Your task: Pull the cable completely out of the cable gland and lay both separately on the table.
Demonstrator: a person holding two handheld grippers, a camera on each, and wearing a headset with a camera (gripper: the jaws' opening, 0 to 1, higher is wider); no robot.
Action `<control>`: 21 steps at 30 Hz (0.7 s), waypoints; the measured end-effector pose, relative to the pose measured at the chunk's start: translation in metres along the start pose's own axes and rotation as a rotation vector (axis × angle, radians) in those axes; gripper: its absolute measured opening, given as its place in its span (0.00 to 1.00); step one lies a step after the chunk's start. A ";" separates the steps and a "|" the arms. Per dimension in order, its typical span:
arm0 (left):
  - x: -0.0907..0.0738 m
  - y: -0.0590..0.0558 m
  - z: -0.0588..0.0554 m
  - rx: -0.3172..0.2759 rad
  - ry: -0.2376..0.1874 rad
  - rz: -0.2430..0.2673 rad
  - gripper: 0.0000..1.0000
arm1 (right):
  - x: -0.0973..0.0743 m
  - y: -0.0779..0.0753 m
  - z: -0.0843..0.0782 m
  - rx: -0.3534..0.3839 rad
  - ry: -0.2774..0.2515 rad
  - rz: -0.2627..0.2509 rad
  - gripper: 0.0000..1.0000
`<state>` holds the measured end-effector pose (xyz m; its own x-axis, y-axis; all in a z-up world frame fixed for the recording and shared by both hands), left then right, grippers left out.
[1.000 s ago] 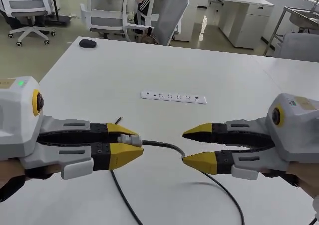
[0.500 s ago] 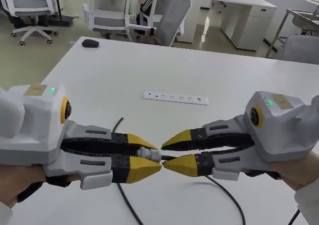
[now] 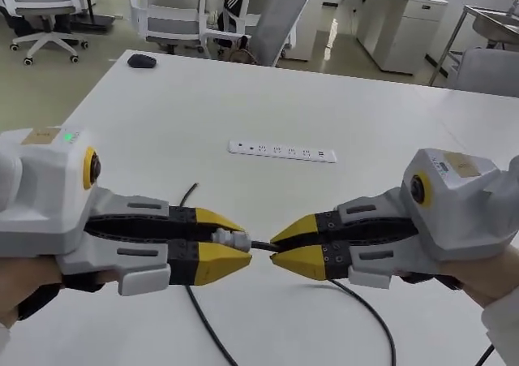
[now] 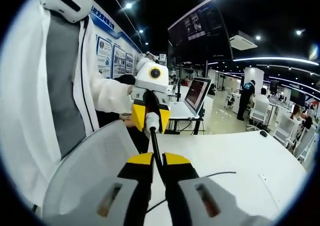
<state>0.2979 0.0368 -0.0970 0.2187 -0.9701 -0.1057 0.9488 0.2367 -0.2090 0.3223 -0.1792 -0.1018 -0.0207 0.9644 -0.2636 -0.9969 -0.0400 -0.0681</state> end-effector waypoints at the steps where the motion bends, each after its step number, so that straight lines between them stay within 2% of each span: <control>1: -0.001 0.001 0.000 -0.003 -0.003 0.004 0.17 | -0.002 0.000 -0.002 0.004 0.004 -0.007 0.05; 3: -0.006 0.003 0.000 -0.011 -0.011 0.015 0.17 | -0.005 -0.001 -0.006 0.011 0.022 -0.020 0.05; 5: -0.011 0.005 0.002 -0.024 -0.037 0.029 0.17 | -0.009 -0.002 -0.011 0.022 0.038 -0.039 0.05; 7: -0.015 0.006 0.003 -0.025 -0.045 0.035 0.17 | -0.013 -0.002 -0.013 0.031 0.035 -0.049 0.05; 12: -0.017 0.009 0.004 -0.018 -0.046 0.051 0.17 | -0.019 -0.001 -0.016 0.045 0.030 -0.074 0.05; 21: -0.015 0.008 0.005 -0.015 -0.048 0.050 0.17 | -0.021 0.000 -0.020 0.057 0.029 -0.081 0.05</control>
<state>0.3038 0.0531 -0.0919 0.2767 -0.9584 -0.0700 0.9330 0.2853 -0.2194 0.3243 -0.2041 -0.1152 0.0615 0.9558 -0.2875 -0.9979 0.0535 -0.0355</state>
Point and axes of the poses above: the centre of the closed fingertips' face, and the gripper's own axes: x roughly forward along the fingers, y roughly to its left, z roughly out of its top, the point moved 10 cm from there along -x, roughly backward along the fingers, and after that the axes turned 1 degree about -y, right-handed, at the moved point
